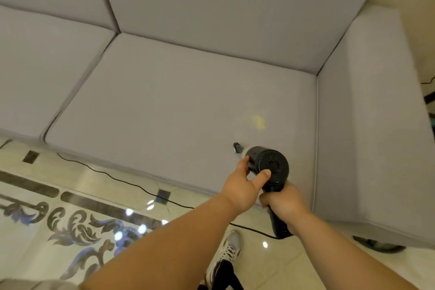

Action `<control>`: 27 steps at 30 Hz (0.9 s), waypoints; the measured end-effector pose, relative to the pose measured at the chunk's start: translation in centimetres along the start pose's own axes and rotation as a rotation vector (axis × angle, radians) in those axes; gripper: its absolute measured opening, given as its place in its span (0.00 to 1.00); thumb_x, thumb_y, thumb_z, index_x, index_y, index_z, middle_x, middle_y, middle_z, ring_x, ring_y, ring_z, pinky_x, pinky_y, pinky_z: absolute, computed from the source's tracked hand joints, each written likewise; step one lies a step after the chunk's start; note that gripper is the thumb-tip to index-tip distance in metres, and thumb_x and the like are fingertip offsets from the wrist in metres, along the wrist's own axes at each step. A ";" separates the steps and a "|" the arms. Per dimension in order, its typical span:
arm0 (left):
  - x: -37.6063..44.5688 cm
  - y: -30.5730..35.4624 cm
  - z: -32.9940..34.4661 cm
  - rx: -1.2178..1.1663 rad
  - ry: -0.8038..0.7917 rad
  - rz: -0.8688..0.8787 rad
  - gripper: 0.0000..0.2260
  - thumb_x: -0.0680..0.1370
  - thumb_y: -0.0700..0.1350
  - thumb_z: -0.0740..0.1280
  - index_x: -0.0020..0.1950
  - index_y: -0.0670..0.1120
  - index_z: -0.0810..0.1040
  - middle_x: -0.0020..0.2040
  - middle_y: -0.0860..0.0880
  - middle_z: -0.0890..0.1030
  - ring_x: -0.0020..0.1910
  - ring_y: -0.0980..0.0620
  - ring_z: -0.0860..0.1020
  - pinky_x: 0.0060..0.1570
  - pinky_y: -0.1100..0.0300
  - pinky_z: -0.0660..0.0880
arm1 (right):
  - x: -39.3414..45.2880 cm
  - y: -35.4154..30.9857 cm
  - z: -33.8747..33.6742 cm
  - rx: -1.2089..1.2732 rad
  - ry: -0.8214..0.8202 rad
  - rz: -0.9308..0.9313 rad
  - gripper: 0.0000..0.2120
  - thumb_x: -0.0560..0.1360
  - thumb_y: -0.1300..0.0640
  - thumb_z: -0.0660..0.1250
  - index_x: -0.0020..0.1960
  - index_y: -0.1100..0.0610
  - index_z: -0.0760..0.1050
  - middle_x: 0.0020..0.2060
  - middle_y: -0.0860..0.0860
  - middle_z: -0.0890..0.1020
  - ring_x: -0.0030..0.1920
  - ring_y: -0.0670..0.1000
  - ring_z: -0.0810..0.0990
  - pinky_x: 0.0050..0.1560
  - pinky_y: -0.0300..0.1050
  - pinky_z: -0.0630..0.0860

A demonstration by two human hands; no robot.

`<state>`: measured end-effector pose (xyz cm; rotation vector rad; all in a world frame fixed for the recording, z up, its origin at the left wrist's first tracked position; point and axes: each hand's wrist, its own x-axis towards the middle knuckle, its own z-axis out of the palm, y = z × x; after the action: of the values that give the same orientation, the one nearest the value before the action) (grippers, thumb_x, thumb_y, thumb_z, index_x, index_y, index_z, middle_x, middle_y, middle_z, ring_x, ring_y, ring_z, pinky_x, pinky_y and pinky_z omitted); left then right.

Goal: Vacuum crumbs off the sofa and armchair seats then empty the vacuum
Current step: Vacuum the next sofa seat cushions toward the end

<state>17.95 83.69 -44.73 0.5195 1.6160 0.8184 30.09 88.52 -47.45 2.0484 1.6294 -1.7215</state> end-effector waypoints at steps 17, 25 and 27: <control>-0.8 -2.7 -2.2 0.001 0.003 -0.043 0.33 0.77 0.56 0.64 0.78 0.53 0.52 0.72 0.51 0.69 0.60 0.48 0.77 0.66 0.50 0.68 | -0.4 0.5 3.4 -0.082 -0.043 0.021 0.16 0.64 0.66 0.71 0.49 0.54 0.76 0.41 0.56 0.81 0.43 0.58 0.80 0.47 0.53 0.78; 0.2 -0.2 -1.2 -0.009 -0.035 -0.010 0.31 0.77 0.56 0.65 0.77 0.54 0.55 0.69 0.50 0.72 0.61 0.46 0.76 0.67 0.48 0.68 | -0.5 -0.5 1.5 0.007 0.018 -0.011 0.16 0.64 0.65 0.71 0.50 0.55 0.76 0.40 0.55 0.81 0.42 0.57 0.79 0.43 0.50 0.77; 0.3 0.2 -2.4 0.010 0.001 0.002 0.31 0.77 0.56 0.65 0.77 0.55 0.55 0.70 0.50 0.71 0.64 0.46 0.75 0.68 0.47 0.67 | -0.2 -1.5 2.5 0.051 -0.009 -0.030 0.16 0.64 0.64 0.71 0.50 0.55 0.76 0.40 0.54 0.81 0.41 0.56 0.79 0.41 0.48 0.75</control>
<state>15.50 83.50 -44.67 0.5278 1.6220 0.8125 27.31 87.62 -47.49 2.0454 1.6392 -1.7969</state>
